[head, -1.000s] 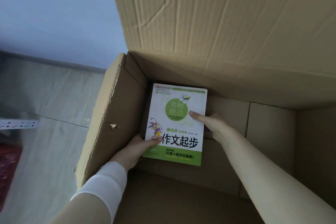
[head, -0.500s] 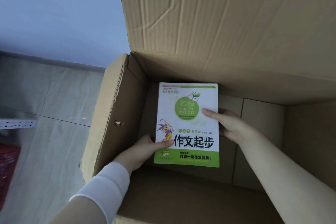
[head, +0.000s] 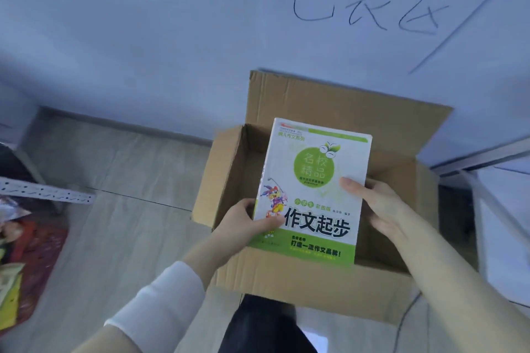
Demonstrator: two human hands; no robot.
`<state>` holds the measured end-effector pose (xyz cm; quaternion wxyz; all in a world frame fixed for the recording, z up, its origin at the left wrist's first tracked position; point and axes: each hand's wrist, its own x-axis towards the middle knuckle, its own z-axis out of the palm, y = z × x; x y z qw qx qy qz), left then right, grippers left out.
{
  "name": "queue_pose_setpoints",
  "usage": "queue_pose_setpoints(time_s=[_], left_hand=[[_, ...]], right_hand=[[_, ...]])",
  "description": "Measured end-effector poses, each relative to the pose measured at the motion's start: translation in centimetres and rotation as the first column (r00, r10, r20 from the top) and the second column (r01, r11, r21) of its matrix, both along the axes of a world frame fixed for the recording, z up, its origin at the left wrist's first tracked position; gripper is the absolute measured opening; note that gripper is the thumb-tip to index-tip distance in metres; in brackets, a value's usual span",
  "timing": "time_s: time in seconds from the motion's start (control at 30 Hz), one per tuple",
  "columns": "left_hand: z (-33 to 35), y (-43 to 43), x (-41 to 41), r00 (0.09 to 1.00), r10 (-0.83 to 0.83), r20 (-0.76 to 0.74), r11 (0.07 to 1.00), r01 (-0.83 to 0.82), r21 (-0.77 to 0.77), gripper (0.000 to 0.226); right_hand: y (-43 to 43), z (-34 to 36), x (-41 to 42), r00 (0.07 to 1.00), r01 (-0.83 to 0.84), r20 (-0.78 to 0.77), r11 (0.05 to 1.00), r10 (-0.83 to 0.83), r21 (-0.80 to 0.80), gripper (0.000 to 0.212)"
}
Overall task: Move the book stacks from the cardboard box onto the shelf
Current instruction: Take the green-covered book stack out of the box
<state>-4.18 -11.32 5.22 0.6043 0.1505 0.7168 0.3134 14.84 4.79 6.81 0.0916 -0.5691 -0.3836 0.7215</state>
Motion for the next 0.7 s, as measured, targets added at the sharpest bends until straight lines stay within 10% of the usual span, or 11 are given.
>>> queue_pose_setpoints(time_s=[0.37, 0.7], left_hand=[[14.6, -17.4, 1.7, 0.958, 0.253, -0.132, 0.945, -0.216, 0.245, 0.082], [25.4, -32.7, -4.4, 0.803, 0.543, -0.244, 0.798, -0.403, 0.449, 0.072]], right_hand=[[-13.9, 15.4, -2.8, 0.961, -0.18, -0.162, 0.954, 0.222, 0.239, 0.023], [-25.8, 26.8, -14.4, 0.796, -0.363, -0.349, 0.851, 0.495, 0.378, 0.032]])
